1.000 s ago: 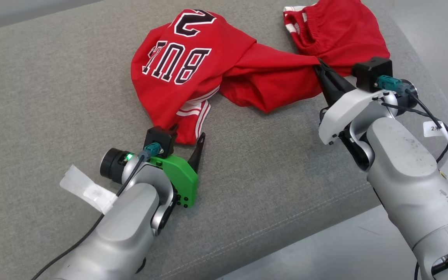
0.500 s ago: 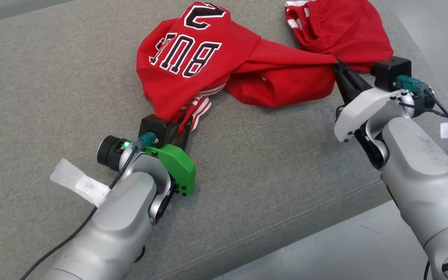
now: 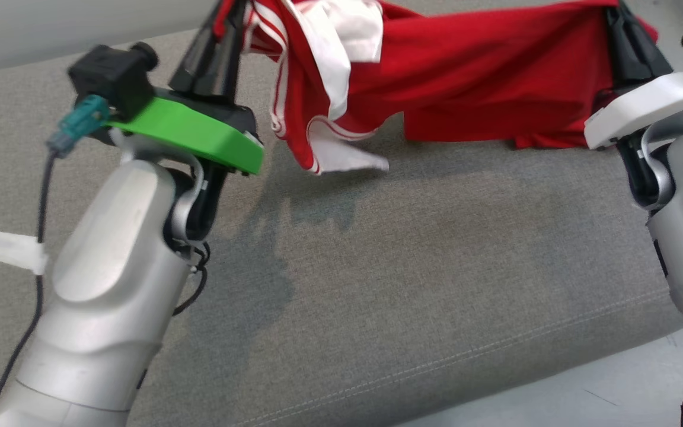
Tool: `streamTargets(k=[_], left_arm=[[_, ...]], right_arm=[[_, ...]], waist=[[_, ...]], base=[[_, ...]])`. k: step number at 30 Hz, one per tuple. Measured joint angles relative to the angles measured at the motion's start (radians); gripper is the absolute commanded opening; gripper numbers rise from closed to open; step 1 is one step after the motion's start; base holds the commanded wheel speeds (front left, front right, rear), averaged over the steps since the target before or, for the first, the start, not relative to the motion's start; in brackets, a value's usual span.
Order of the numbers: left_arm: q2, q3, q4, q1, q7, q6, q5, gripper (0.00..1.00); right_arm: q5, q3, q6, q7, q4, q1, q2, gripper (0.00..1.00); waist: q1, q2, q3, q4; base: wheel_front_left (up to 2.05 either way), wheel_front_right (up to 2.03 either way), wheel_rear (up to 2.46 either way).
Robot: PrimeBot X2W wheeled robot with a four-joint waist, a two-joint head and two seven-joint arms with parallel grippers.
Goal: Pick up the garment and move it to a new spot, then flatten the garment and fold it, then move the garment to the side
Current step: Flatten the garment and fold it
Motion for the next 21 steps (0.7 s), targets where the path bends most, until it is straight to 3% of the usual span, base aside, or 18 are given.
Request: streamTargets(k=[4, 10, 16, 21], left_arm=[[0.044, 0.100, -0.105, 0.006, -0.001, 0.013, 0.032, 0.00], [0.072, 0.143, -0.128, 0.104, -0.001, 0.013, 0.042, 0.00], [0.070, 0.149, -0.137, 0.157, -0.001, 0.002, 0.038, 0.00], [0.060, 0.196, -0.233, 0.171, -0.001, -0.007, 0.053, 0.00]], right_arm=[[-0.003, -0.037, -0.006, -0.004, -0.088, 0.002, -0.027, 0.00], [-0.011, -0.017, 0.004, -0.004, -0.123, 0.056, -0.022, 0.00], [-0.013, 0.013, 0.015, -0.004, -0.149, 0.084, 0.008, 0.00], [-0.020, 0.001, 0.015, -0.004, -0.212, 0.091, 0.009, 0.00]], waist=[[0.0000, 0.0000, -0.029, 0.022], [0.0000, 0.0000, -0.064, 0.044], [0.0000, 0.0000, -0.076, 0.050], [0.0000, 0.0000, -0.081, 0.052]], base=[[0.00, 0.00, 0.00], [0.00, 0.00, 0.00], [0.00, 0.00, 0.00], [0.00, 0.00, 0.00]])
